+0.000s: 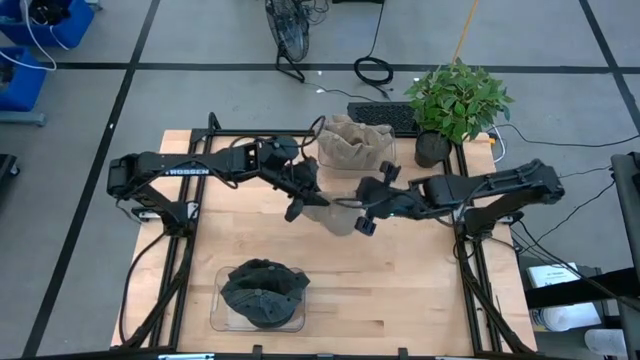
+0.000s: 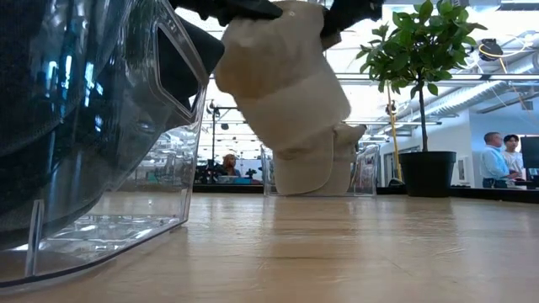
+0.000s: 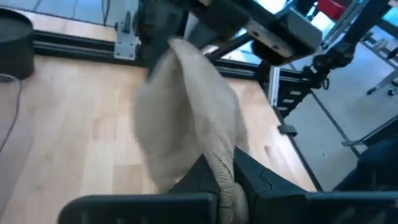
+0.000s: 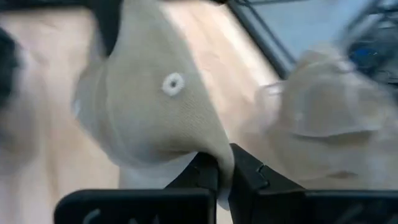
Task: Pick & Place hat
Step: Put the brown cap into the top transparent bin
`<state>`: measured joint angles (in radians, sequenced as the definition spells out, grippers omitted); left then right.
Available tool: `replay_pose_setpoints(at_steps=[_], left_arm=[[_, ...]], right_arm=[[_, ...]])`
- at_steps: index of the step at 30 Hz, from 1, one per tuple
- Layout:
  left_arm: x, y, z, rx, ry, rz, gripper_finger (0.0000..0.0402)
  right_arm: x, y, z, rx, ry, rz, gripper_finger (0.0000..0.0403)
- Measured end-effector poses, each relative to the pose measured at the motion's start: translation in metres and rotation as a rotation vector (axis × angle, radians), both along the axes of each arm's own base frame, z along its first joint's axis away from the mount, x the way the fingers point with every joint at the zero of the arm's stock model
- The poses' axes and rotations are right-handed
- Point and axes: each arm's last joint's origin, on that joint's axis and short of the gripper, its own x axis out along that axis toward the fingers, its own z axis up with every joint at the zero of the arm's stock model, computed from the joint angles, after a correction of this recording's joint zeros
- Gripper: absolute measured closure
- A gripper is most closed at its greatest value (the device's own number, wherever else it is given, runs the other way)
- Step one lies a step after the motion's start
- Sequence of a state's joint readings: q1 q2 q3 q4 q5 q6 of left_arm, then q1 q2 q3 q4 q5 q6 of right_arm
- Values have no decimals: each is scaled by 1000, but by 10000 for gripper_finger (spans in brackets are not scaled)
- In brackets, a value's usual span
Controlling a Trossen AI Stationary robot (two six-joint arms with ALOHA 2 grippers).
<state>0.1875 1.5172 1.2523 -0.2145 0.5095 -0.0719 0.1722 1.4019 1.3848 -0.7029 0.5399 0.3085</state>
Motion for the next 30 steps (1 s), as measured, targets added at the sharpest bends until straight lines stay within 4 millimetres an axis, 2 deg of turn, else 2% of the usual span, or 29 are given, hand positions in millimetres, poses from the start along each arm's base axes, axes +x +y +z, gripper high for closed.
replay_pose_setpoints(at_steps=[4, 8, 13, 17, 20, 23, 25, 30], left_arm=[[-4, 0, 2, 0, 12, 18, 381], [-5, 0, 0, -10, 38, 26, 389], [-7, 0, -3, -40, 85, 43, 382], [-7, 1, -4, -35, 98, 66, 390], [-7, 1, -4, -49, 114, 94, 388], [-7, 2, -4, -51, 118, 111, 381], [-7, 2, -4, -49, 119, 115, 384], [-8, 2, -5, -56, 126, 118, 388]], right_arm=[[-6, -1, -19, 111, -146, 55, 372], [-21, -11, -32, 162, -180, 77, 338], [-44, -31, -22, 261, -196, 77, 279], [-50, -41, -11, 227, -255, 118, 227], [-44, -46, -6, 158, -308, 150, 194], [-27, -47, -5, 67, -351, 207, 168], [-12, -47, -9, 22, -301, 252, 160], [22, -47, 0, -70, -191, 408, 156]])
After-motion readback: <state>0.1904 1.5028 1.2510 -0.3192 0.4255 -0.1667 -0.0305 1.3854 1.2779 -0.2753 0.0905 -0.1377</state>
